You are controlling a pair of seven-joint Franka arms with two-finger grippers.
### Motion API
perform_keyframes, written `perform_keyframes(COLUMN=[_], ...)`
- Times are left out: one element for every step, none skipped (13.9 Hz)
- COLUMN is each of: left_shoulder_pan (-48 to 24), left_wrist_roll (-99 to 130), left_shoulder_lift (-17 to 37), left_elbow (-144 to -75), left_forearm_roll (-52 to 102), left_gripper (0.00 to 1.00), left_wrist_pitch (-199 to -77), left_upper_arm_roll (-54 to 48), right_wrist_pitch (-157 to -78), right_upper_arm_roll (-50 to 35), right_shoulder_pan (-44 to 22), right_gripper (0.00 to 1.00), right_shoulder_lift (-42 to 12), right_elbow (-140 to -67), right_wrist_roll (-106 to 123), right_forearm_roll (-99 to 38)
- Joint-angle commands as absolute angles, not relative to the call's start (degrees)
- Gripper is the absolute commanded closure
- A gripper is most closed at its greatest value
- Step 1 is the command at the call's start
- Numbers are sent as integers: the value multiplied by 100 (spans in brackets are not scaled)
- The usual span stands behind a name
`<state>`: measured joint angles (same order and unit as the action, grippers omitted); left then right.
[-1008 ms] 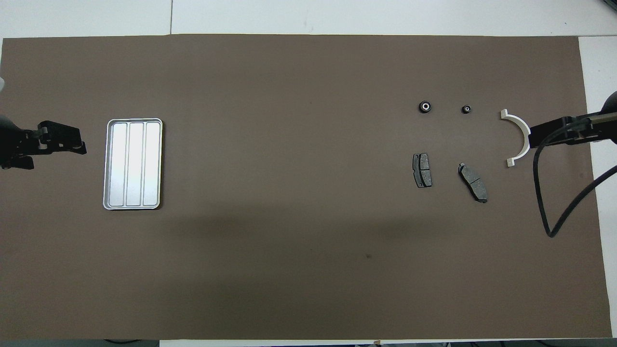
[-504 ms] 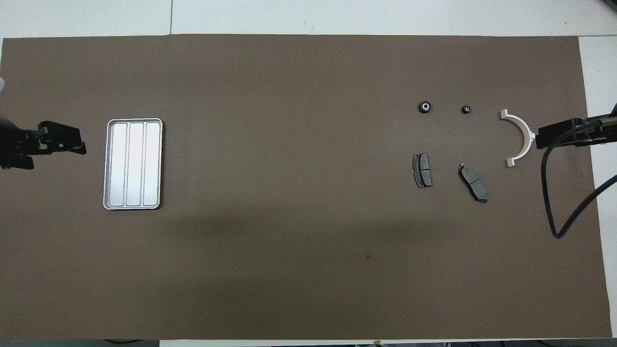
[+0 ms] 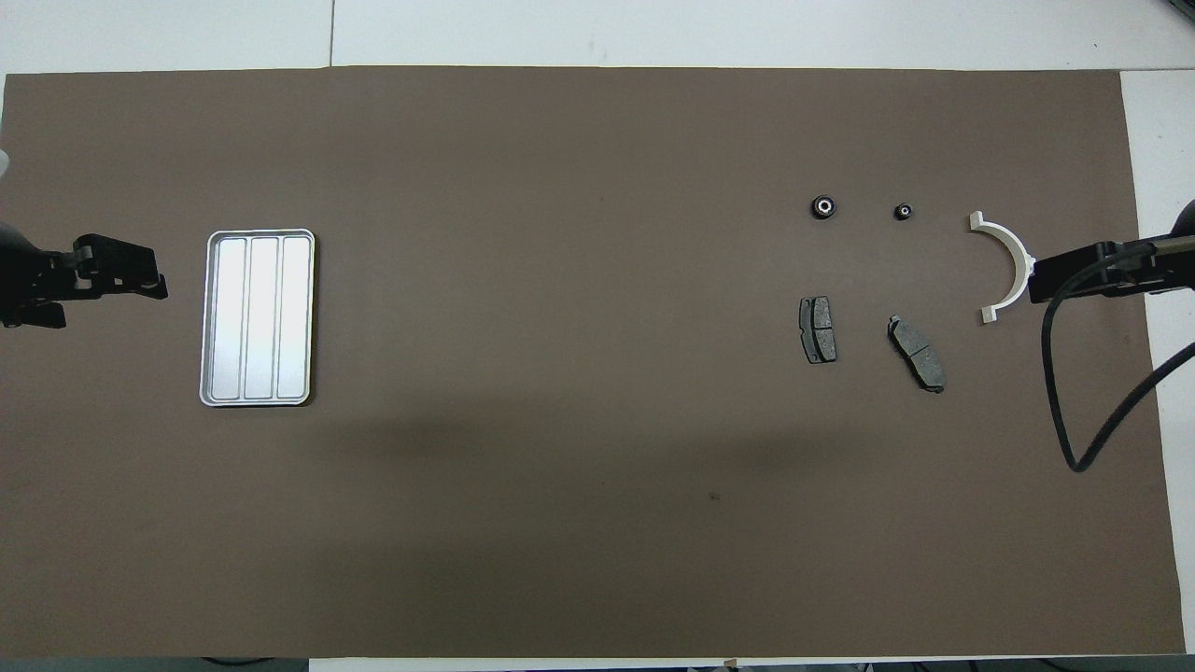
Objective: Place bearing gear from tray to pile
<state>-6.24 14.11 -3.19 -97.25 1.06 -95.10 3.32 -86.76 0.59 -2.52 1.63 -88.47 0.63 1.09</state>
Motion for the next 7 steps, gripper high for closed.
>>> perform_keyframes(left_shoulder_pan=[-615,-615,-615,-615,-615,-615,-615], left_wrist_roll=[1371,1371,1371,1371,1371,1371,1371], left_shoulder_lift=[-457,-457,-457,-457,-457,-457,-457], left_elbow=[-9835,-9835,-9835,-9835,-9835,-9835,-9835], left_forearm_roll=[149,149,149,149,149,149,149], left_gripper=[0,0,0,0,0,0,0], left_wrist_pitch=[-9519,-9527,-9519,-9519,-9519,-9527,-9527], left_upper_arm_roll=[334,334,334,334,334,334,334], right_wrist_pitch=[-8718,-8710,-8719,-8719,-8719,-8719,-8727], right_upper_arm_roll=[44,44,44,44,44,44,44], right_shoulder_pan=[-176,-184,-185,-193,-193,-202,-202], right_gripper=[0,0,0,0,0,0,0], right_shoulder_lift=[158,158,141,115,106,97,97], right_elbow=[-8965,-8956,-8956,-8956,-8939,-8930,-8930], right_wrist_roll=[202,193,185,185,185,185,185], right_forearm_roll=[-18,-18,-18,-18,-18,-18,-18])
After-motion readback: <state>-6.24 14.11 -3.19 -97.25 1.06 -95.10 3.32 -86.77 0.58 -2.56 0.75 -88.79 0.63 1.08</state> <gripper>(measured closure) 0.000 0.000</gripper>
